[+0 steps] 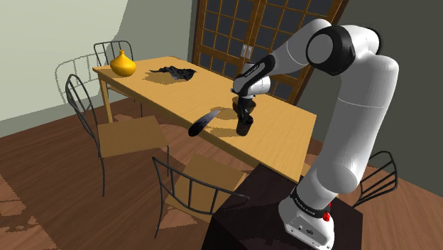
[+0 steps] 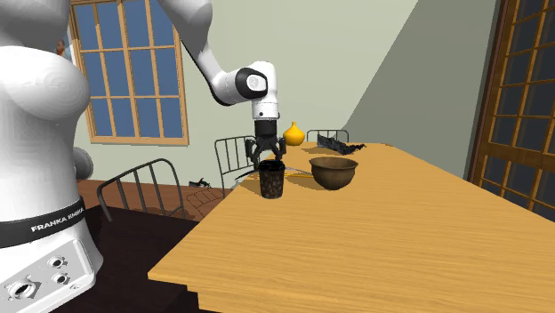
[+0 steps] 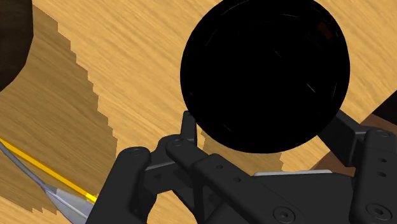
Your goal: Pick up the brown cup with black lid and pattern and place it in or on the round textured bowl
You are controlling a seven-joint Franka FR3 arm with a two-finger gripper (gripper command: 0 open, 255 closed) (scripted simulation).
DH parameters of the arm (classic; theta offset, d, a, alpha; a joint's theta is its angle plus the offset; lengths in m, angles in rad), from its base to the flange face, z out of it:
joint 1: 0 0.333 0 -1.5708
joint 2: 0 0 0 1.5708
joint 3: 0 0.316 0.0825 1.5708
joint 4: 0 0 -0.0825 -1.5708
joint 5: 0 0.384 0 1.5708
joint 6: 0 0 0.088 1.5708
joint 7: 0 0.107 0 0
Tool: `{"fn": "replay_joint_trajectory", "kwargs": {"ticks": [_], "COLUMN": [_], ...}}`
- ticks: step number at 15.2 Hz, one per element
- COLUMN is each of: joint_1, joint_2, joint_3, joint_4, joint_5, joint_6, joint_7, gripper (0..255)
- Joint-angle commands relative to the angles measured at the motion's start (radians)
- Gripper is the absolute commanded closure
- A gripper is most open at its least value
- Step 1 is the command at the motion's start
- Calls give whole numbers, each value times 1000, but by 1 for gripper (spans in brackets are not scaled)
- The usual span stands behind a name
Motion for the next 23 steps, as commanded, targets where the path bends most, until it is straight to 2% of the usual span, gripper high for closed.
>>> {"fn": "replay_joint_trajectory", "kwargs": {"ticks": [1,23], "joint_1": [2,30], "joint_2": [-10,-209], "joint_3": [-4,-29], "joint_4": [1,97], "joint_5": [-7,-115], "joint_6": [-12,-288], "joint_7": [4,65], "gripper": [255,255]}}
